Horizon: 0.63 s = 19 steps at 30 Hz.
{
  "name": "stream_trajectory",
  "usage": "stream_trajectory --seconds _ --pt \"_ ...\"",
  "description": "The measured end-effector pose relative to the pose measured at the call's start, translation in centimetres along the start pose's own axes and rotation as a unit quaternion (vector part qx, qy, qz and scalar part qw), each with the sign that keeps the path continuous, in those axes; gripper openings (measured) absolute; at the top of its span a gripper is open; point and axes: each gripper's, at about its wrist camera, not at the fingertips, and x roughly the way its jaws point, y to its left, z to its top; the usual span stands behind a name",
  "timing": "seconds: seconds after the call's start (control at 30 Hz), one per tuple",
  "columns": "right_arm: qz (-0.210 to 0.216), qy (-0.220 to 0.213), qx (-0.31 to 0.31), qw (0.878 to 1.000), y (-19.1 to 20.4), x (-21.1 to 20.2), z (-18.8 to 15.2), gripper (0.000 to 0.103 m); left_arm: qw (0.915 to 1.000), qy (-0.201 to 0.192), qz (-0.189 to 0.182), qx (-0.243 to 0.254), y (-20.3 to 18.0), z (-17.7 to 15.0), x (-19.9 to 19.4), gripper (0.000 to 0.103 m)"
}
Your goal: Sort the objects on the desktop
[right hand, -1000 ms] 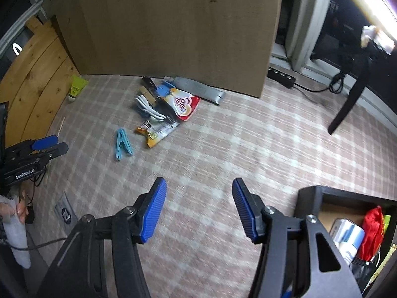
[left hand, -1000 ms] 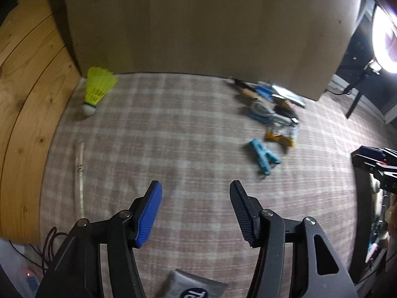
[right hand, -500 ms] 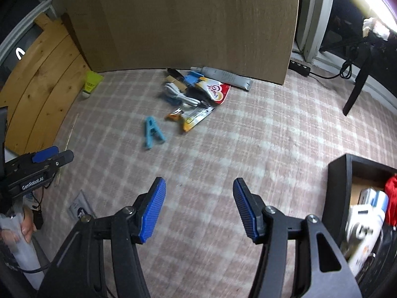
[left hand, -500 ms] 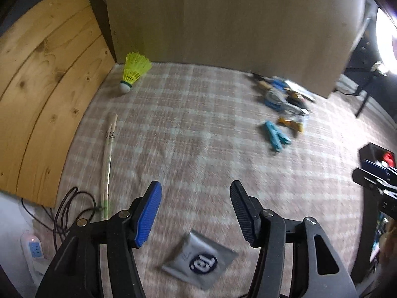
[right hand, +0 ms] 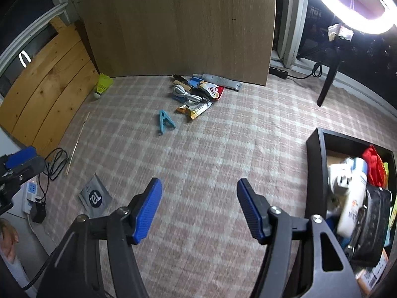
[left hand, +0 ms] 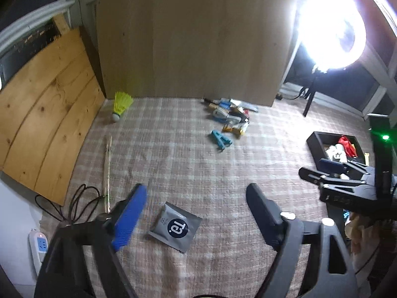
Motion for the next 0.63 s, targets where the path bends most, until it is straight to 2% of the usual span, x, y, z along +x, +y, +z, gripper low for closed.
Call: stream_trajectory --seconds 0.17,0.37,0.53,0.63 --pt "-0.006 -0.007 0.001 1.0 0.4 -0.7 -1.2 0.062 0.9999 -0.01 -0.006 0.008 -0.7 -0.7 -1.8 0.083" --pt "-0.002 -0.012 0.007 1.0 0.7 -1.1 -2.2 0.062 0.9999 0.0 -0.008 0.007 -0.9 -1.3 -2.3 0.083" --pt "-0.003 -0.017 0.007 1.0 0.6 -1.5 -2.5 0.062 0.9999 -0.006 -0.009 0.002 -0.8 -1.3 -2.9 0.084" --pt "-0.002 -0.016 0.007 1.0 0.4 -1.5 -2.6 0.062 0.9997 -0.017 -0.017 0.001 -1.1 -1.3 -3.3 0.088"
